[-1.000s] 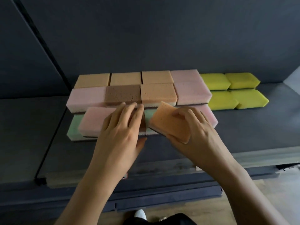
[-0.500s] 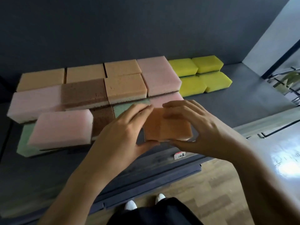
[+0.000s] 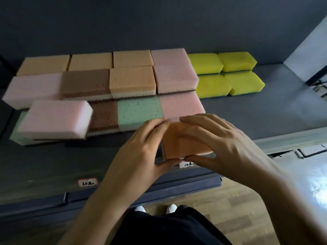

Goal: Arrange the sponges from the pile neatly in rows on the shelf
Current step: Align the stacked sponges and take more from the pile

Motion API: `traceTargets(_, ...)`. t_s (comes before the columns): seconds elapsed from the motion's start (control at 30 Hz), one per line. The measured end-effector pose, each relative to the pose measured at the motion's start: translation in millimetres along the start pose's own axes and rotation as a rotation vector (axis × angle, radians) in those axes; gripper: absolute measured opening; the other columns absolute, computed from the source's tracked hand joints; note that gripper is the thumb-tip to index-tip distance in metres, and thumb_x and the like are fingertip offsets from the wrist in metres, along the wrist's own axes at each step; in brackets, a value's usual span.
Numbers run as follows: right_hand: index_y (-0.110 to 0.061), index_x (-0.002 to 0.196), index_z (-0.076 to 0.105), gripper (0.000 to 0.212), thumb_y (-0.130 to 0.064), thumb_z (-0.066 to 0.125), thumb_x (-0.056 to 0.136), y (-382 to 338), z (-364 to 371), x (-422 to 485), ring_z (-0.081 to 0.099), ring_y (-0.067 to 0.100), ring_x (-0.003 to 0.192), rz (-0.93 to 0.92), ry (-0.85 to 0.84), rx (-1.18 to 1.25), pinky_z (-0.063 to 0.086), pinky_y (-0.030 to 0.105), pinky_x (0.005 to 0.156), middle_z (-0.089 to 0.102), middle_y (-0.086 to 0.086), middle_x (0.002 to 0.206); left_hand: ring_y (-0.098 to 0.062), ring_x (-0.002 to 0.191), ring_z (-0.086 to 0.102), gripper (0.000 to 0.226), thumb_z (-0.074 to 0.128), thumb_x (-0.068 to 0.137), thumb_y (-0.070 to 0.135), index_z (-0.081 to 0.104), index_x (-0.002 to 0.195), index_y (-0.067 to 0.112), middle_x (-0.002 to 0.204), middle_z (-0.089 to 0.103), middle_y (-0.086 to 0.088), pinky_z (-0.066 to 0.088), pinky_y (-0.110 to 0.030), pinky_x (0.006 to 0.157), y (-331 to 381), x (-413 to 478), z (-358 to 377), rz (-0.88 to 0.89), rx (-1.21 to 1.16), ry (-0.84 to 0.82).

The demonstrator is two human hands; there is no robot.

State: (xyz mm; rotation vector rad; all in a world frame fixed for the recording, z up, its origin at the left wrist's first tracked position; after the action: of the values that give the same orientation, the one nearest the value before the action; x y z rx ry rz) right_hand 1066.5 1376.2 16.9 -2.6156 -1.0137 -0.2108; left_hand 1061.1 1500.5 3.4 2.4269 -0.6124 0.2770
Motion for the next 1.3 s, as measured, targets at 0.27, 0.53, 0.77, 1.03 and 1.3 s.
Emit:
traceTargets(0.27, -0.020, 0.136, 0.054, 0.056, -0.041, 0.071, 0.086, 13.8, 6.4, -3.9, 0.048, 0.018, 0.130, 0.011, 0.000, 0.042, 0.044, 0.038, 0.103, 0.051, -0.003, 0.143, -0.012, 0.133, 0.043, 0.084, 0.055, 0.081, 0.065, 0.043, 0.143, 0.009, 0.145, 0.044, 0.002, 0.036, -0.029, 0.110, -8.3, -5.4, 4.9, -0.002, 0.081, -0.043)
traceTargets(0.53, -0.021, 0.133, 0.055, 0.052, -0.043, 0.066, 0.087, 28.8, 13.6, 1.3, 0.046, 0.017, 0.132, 0.063, -0.018, 0.042, 0.043, 0.035, 0.106, 0.050, -0.004, 0.143, -0.018, 0.135, 0.044, 0.075, 0.047, 0.090, 0.061, 0.048, 0.140, 0.005, 0.143, 0.048, -0.005, 0.040, -0.039, 0.109, -21.2, 10.2, -4.8, -0.007, 0.186, -0.011)
traceTargets(0.77, -0.019, 0.139, 0.052, 0.058, -0.043, 0.065, 0.088, 29.9, 19.8, -3.4, 0.040, 0.018, 0.139, 0.066, -0.008, 0.051, 0.035, 0.040, 0.115, 0.046, -0.002, 0.149, -0.020, 0.140, 0.037, 0.078, 0.035, 0.092, 0.066, 0.049, 0.140, 0.007, 0.147, 0.045, -0.005, 0.036, -0.040, 0.112, -31.5, 14.4, 11.6, -0.028, 0.300, -0.097)
traceTargets(1.03, -0.017, 0.138, 0.054, 0.052, -0.036, 0.063, 0.091, 34.9, 25.8, -2.0, 0.039, 0.017, 0.140, 0.091, -0.006, 0.065, 0.038, 0.040, 0.113, 0.046, -0.001, 0.149, -0.020, 0.140, 0.037, 0.075, 0.035, 0.092, 0.065, 0.049, 0.139, 0.007, 0.147, 0.045, -0.004, 0.034, -0.038, 0.111, -32.0, 16.3, 14.4, -0.030, 0.315, -0.120)
traceTargets(1.3, -0.019, 0.134, 0.058, 0.049, -0.035, 0.067, 0.088, 38.1, 24.4, -2.3, 0.044, 0.015, 0.136, 0.129, 0.027, 0.074, 0.045, 0.040, 0.106, 0.048, -0.004, 0.146, -0.020, 0.140, 0.035, 0.074, 0.038, 0.092, 0.063, 0.049, 0.139, 0.007, 0.147, 0.043, -0.004, 0.031, -0.037, 0.113, -31.5, 16.2, 14.9, -0.038, 0.328, -0.114)
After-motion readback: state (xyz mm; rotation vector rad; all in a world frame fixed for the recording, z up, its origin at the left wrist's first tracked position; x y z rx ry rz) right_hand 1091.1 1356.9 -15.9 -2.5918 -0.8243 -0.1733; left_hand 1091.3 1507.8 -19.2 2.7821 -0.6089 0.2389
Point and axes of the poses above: each hand's wrist, its own x-axis towards the middle knuckle, its own z-axis out of the palm, y = z × x, the point moved 10 cm from there along x, towards the middle knuckle
